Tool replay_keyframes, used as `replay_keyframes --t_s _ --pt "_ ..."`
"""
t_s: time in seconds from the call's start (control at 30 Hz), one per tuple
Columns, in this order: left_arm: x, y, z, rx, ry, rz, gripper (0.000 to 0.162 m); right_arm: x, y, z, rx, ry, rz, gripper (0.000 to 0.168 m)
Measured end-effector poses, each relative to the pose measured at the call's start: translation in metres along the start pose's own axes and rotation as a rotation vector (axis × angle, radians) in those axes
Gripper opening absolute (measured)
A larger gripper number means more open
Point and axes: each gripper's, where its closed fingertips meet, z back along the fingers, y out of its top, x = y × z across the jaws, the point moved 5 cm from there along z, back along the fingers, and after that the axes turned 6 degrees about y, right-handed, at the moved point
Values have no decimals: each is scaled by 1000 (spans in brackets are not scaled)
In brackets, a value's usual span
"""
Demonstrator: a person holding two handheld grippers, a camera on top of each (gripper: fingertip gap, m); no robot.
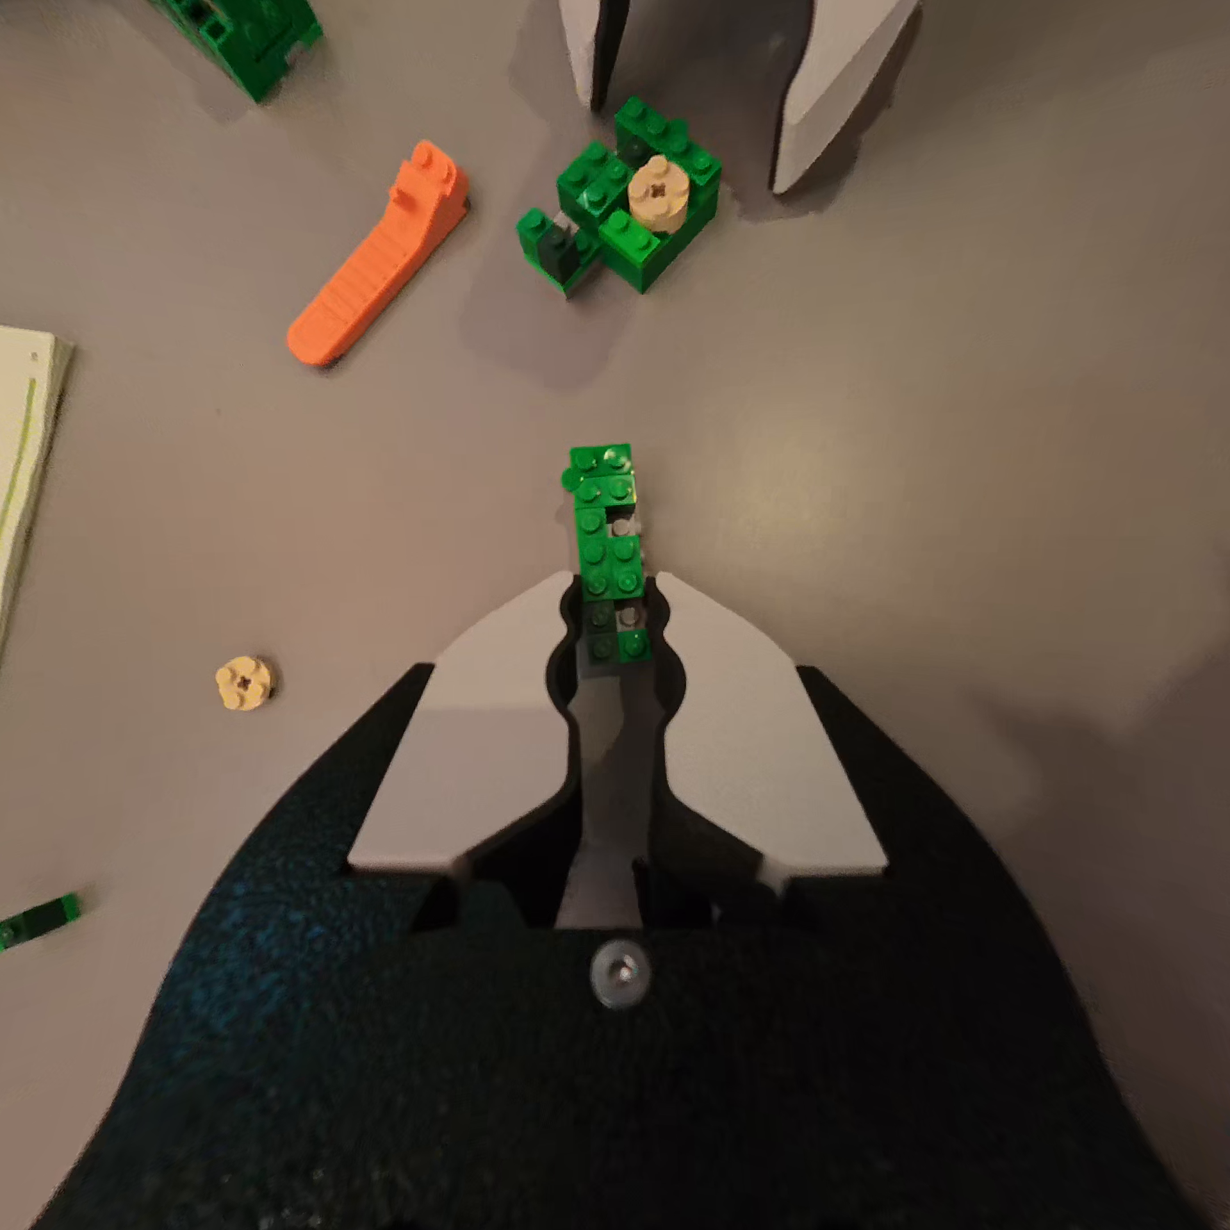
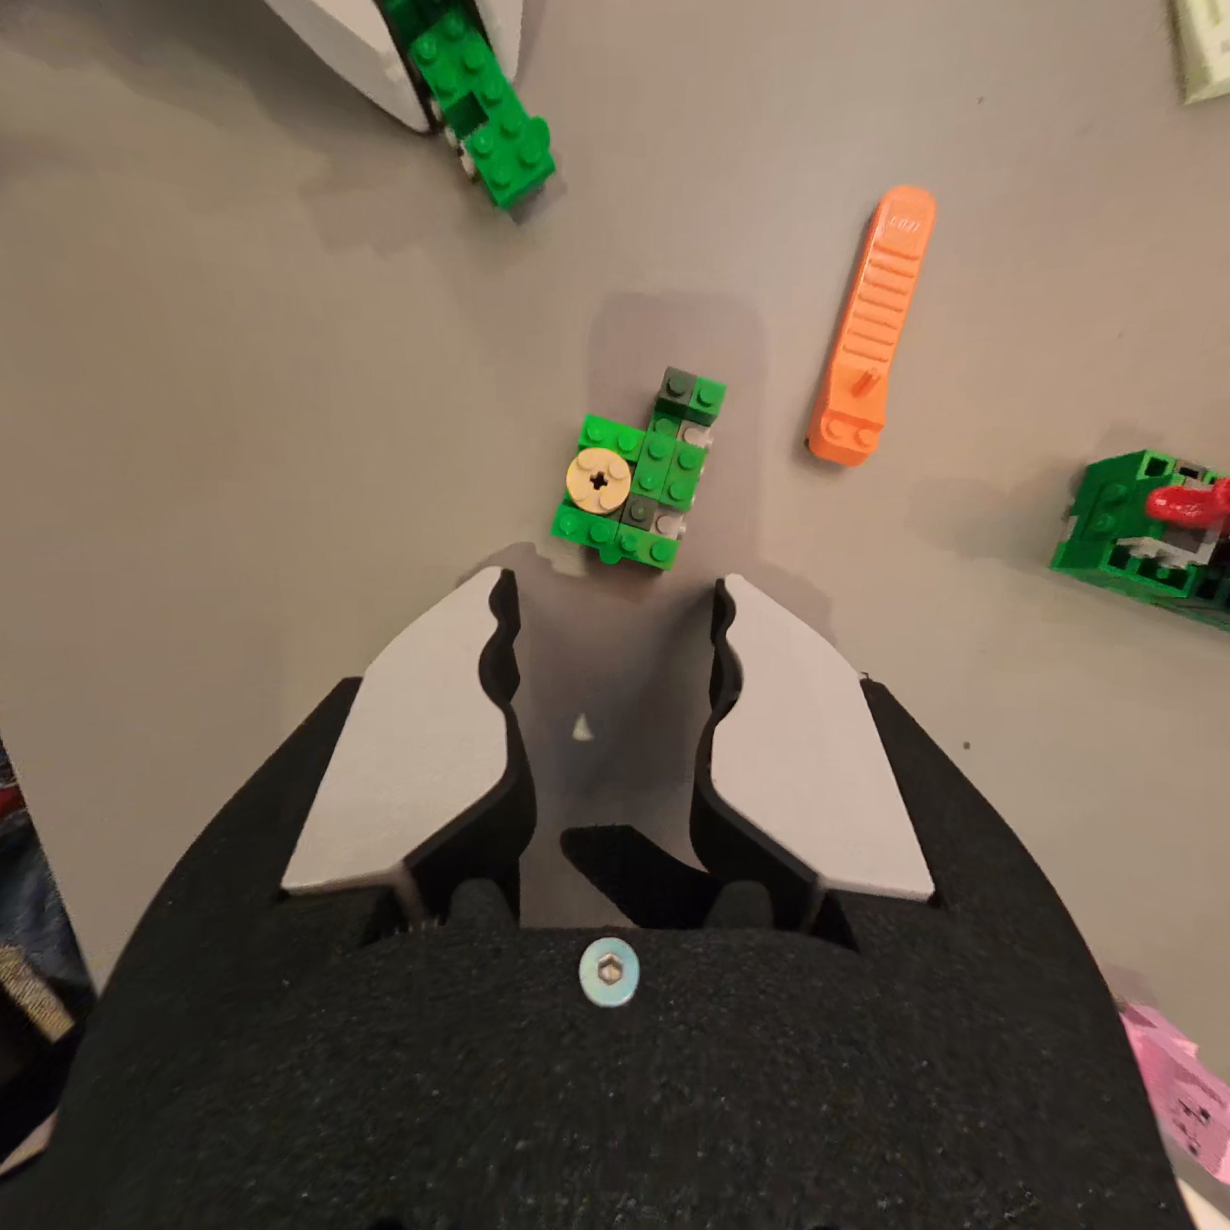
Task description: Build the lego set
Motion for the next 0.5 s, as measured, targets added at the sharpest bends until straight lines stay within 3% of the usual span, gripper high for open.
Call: replay_keyframes --t_s 0.03,0.33,0.5 --pt "2 2 -1 7 11 -19 17 1 0 -1 18 -5 3 54" --pt "10 18 -1 110 56 -40 17 -20 10 -3 87 86 8 54" --pt "9 16 1 108 48 -26 17 -15 10 3 119 41 10 48"
